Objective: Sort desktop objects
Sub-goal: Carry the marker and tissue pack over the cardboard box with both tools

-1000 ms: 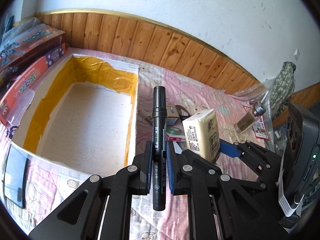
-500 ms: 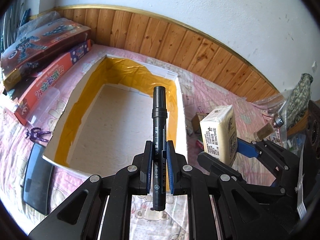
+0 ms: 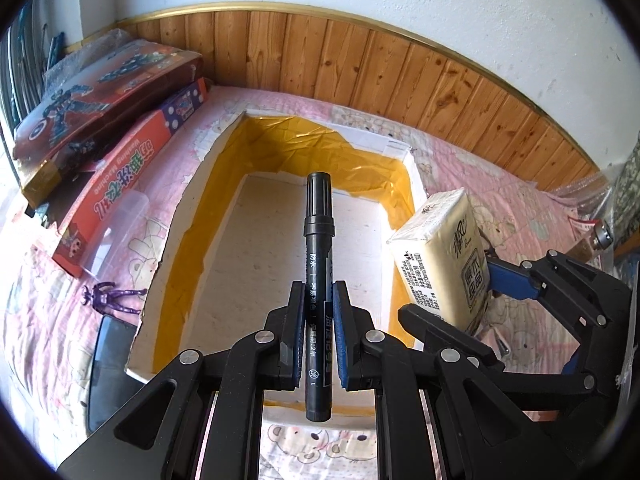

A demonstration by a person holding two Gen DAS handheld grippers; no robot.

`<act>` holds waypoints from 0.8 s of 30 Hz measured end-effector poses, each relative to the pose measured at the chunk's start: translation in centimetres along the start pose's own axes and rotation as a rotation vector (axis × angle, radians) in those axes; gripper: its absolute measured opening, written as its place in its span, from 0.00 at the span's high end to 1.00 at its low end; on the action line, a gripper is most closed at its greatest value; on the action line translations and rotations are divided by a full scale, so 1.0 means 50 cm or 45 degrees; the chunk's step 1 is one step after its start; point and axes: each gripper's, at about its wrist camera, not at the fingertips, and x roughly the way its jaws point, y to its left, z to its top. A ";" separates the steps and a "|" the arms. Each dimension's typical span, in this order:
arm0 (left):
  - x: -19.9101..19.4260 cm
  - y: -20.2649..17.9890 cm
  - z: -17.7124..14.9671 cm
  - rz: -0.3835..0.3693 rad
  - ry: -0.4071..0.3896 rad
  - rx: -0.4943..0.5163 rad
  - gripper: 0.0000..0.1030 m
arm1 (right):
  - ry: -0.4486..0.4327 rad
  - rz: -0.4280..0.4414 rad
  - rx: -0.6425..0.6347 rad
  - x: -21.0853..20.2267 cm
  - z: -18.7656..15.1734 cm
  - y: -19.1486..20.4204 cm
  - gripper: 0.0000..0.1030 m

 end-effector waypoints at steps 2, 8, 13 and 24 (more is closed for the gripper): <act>0.007 0.004 0.008 0.003 0.005 -0.003 0.88 | 0.015 -0.006 -0.013 0.015 0.007 -0.004 0.49; 0.028 0.009 0.035 0.017 0.016 0.008 0.88 | 0.065 -0.009 -0.040 0.061 0.028 -0.018 0.49; 0.053 0.008 0.053 0.025 0.037 0.017 0.88 | 0.101 -0.014 -0.045 0.095 0.042 -0.037 0.49; 0.144 0.013 0.086 0.025 0.171 -0.014 0.88 | 0.186 -0.060 -0.077 0.172 0.071 -0.084 0.49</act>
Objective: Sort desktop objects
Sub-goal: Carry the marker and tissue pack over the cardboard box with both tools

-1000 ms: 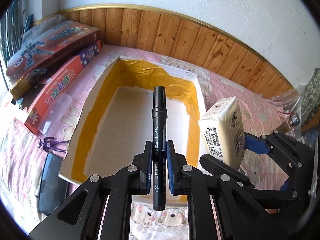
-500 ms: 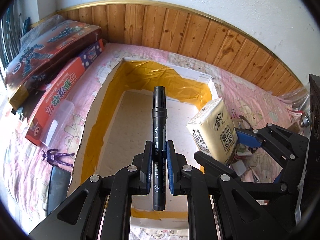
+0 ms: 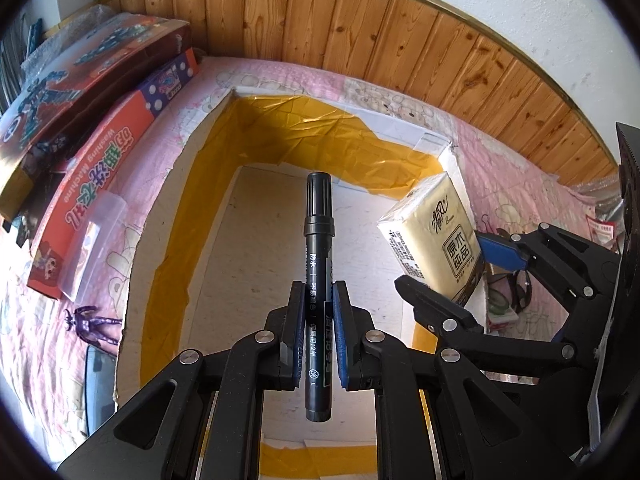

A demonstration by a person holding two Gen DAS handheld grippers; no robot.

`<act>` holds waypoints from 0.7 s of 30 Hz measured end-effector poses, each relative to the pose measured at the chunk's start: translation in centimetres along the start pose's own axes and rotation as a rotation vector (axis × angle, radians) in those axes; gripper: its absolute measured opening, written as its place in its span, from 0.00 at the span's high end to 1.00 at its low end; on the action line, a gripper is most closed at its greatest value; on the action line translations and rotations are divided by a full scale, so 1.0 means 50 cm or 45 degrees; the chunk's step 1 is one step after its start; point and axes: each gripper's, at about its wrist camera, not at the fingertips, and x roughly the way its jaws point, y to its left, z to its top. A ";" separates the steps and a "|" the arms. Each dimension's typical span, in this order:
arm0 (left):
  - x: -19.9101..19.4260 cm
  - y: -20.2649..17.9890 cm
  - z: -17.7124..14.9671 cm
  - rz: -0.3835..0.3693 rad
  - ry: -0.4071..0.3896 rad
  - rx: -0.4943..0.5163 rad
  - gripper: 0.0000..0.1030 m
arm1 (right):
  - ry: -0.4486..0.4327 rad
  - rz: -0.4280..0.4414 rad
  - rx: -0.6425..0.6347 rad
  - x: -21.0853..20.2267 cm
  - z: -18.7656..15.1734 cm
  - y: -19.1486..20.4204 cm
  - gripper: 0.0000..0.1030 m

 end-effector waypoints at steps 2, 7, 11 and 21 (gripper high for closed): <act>0.014 0.000 0.008 0.013 0.021 0.001 0.88 | 0.016 -0.009 -0.013 0.013 0.007 -0.006 0.49; 0.060 0.004 0.029 0.036 0.095 -0.011 0.88 | 0.067 -0.029 -0.063 0.050 0.021 -0.012 0.49; 0.100 0.001 0.042 0.060 0.149 -0.004 0.88 | 0.120 -0.031 -0.065 0.084 0.031 -0.023 0.49; 0.162 0.019 0.068 0.073 0.264 -0.045 0.88 | 0.214 -0.058 -0.120 0.130 0.055 -0.030 0.49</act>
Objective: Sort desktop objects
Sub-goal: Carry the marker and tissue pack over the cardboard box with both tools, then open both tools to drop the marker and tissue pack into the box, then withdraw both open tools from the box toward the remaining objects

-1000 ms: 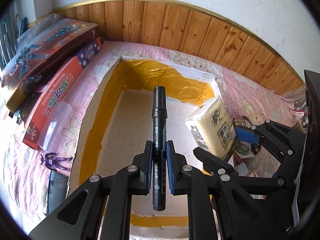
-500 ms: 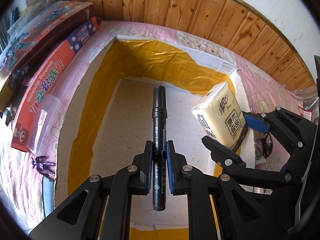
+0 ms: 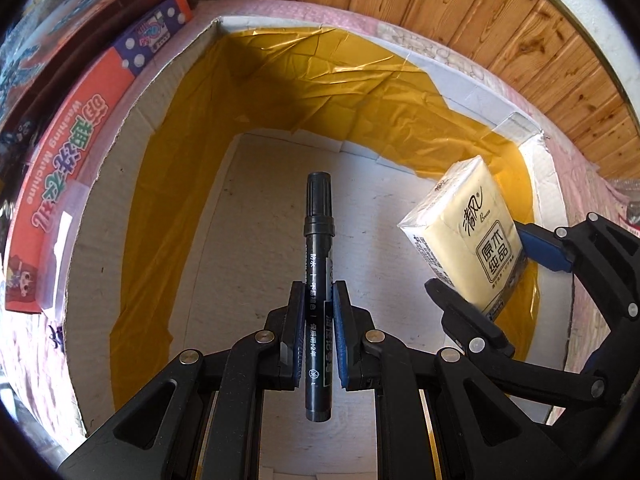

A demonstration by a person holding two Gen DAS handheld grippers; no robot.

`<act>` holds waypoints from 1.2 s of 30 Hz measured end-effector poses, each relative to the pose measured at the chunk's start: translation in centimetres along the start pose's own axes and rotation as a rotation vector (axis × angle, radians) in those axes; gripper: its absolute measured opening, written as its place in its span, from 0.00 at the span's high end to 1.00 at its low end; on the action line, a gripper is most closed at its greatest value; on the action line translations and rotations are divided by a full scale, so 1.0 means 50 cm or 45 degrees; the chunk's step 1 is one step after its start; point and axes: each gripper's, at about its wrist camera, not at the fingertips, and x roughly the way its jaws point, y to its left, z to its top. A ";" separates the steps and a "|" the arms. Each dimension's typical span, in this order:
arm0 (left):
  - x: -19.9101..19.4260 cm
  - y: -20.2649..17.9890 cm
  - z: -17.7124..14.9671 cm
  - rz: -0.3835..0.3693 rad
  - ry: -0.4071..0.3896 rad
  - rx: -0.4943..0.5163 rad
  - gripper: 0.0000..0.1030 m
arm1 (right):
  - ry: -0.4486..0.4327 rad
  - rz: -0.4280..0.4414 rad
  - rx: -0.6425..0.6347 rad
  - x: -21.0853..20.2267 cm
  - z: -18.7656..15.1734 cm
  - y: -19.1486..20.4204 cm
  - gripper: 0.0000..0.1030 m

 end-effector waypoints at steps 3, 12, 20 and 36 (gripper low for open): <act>0.020 0.008 0.009 -0.006 0.051 -0.020 0.87 | 0.018 0.004 -0.005 0.006 0.004 -0.001 0.49; 0.015 0.016 0.006 0.068 0.054 -0.029 0.70 | -0.005 0.023 0.051 -0.013 -0.003 -0.011 0.39; -0.065 0.025 -0.035 0.071 0.004 -0.014 0.69 | -0.086 0.117 0.149 -0.092 -0.041 -0.024 0.38; -0.212 -0.022 -0.158 0.145 -0.160 0.169 0.68 | -0.378 0.131 0.190 -0.276 -0.175 0.021 0.33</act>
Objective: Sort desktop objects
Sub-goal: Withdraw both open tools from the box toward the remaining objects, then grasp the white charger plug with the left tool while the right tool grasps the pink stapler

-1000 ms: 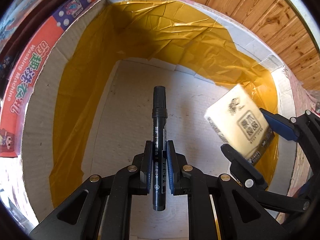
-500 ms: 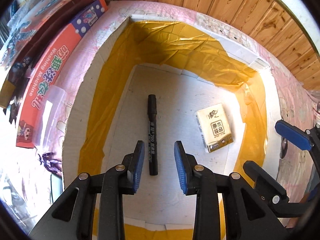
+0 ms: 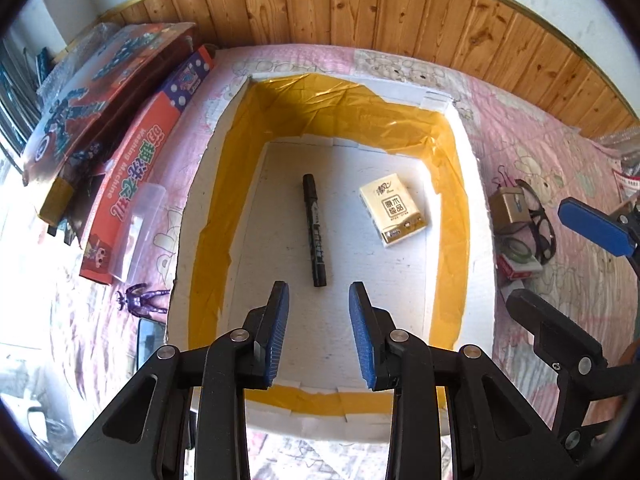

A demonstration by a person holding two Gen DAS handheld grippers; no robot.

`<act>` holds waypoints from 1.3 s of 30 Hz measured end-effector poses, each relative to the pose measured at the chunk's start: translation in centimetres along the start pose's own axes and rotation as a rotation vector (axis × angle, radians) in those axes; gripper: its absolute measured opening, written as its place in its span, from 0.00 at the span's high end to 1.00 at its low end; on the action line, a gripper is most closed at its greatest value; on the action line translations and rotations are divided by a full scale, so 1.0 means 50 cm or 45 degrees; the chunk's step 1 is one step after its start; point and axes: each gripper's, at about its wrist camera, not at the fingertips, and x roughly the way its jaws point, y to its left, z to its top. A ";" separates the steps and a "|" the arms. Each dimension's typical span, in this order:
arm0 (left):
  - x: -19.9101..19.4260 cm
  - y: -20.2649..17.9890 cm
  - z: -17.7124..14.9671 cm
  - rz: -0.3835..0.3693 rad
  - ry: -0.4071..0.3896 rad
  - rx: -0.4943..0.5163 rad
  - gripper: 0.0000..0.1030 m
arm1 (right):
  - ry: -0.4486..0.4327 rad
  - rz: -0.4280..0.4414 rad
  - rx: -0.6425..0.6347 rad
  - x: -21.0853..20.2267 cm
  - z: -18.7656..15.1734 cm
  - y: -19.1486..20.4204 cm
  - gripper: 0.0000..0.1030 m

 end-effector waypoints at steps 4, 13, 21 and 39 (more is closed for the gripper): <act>-0.036 -0.022 -0.036 -0.002 -0.040 0.037 0.68 | -0.091 0.015 0.048 -0.042 -0.039 0.001 0.33; -0.098 -0.062 -0.104 -0.038 -0.107 0.072 0.68 | -0.208 0.040 0.137 -0.114 -0.117 0.005 0.33; -0.132 -0.126 -0.184 -0.097 -0.189 0.155 0.68 | -0.314 0.033 0.232 -0.173 -0.203 -0.022 0.33; -0.038 -0.321 -0.218 -0.358 -0.075 0.263 0.62 | -0.152 -0.142 0.541 -0.129 -0.465 -0.167 0.34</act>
